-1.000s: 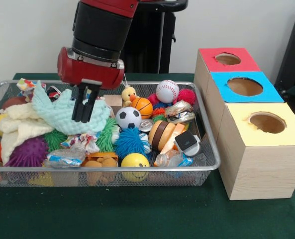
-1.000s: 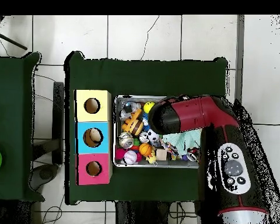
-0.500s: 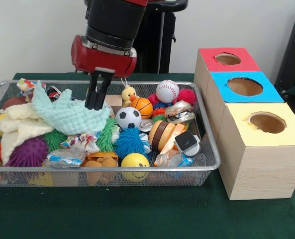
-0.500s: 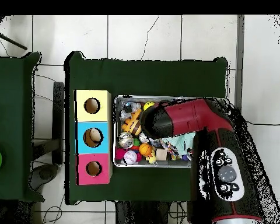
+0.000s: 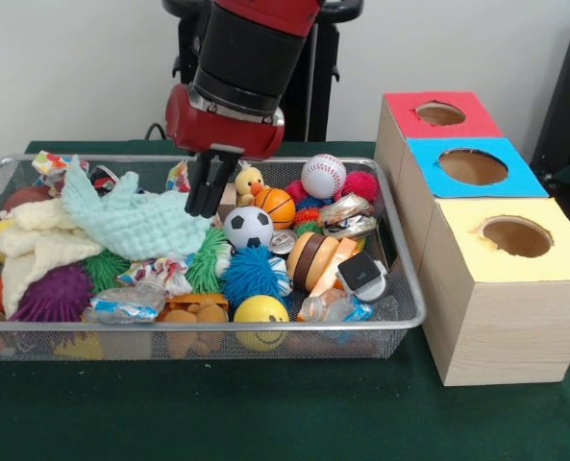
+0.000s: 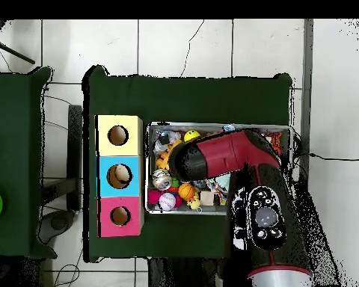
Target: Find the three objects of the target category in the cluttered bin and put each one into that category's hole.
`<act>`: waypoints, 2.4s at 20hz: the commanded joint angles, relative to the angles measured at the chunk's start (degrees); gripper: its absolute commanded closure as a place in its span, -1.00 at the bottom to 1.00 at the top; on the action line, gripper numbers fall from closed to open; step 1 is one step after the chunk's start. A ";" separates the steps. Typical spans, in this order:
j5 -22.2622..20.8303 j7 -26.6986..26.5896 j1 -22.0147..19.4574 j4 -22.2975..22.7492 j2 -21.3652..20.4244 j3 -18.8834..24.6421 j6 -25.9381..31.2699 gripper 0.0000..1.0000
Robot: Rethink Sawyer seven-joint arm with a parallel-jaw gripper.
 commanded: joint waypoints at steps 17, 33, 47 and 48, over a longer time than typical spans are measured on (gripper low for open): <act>2.92 50.23 19.94 0.31 11.56 -29.42 -6.80 1.00; -0.61 71.42 35.94 -0.53 19.82 -47.88 -14.51 1.00; 0.07 65.56 36.19 -10.49 31.95 -54.53 -11.14 1.00; 0.94 62.28 35.31 -10.36 30.33 -53.24 -10.19 1.00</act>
